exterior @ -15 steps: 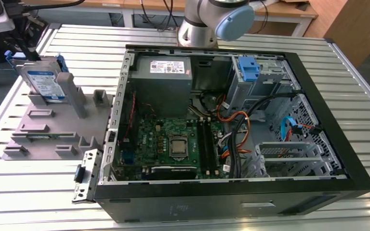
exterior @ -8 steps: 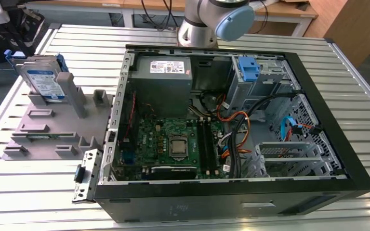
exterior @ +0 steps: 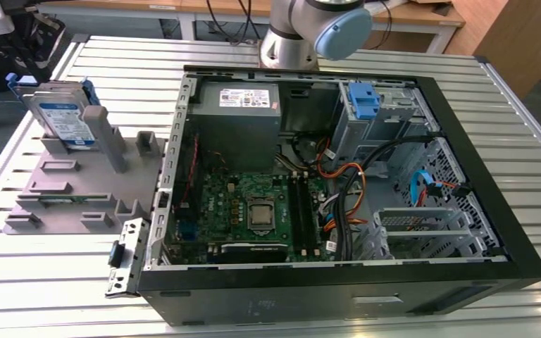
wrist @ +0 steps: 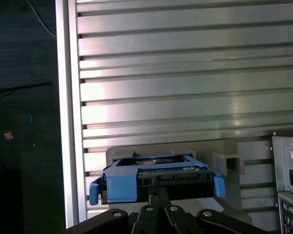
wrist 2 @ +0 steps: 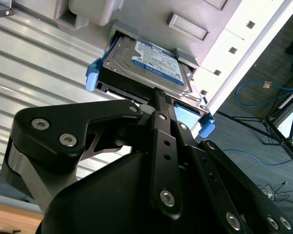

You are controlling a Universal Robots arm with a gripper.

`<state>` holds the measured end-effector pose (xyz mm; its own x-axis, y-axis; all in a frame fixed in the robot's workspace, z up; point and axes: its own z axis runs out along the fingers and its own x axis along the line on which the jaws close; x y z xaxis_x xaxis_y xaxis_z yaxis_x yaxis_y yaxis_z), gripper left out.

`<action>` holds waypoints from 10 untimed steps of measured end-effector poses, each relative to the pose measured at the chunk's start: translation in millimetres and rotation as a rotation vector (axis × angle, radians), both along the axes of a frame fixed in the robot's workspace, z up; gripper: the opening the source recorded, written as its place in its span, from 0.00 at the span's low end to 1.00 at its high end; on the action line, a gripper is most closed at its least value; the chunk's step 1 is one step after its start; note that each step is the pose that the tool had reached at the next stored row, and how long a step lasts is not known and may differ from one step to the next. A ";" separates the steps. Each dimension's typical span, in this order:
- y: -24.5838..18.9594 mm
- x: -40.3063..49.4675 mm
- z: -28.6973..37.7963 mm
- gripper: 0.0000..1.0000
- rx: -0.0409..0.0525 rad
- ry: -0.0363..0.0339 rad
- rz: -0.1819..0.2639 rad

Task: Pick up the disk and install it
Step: 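Pick up the disk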

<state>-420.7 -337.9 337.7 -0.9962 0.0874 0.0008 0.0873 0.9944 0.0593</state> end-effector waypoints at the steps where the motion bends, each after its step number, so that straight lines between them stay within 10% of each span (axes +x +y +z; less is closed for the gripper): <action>1: 0.0 0.0 0.0 0.11 0.0000 0.0000 0.000; 10: 4.4 0.2 -0.1 0.11 0.0000 0.0000 0.000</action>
<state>-420.4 -333.6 337.6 -0.9962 0.0874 0.0008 0.0873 0.9944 0.0593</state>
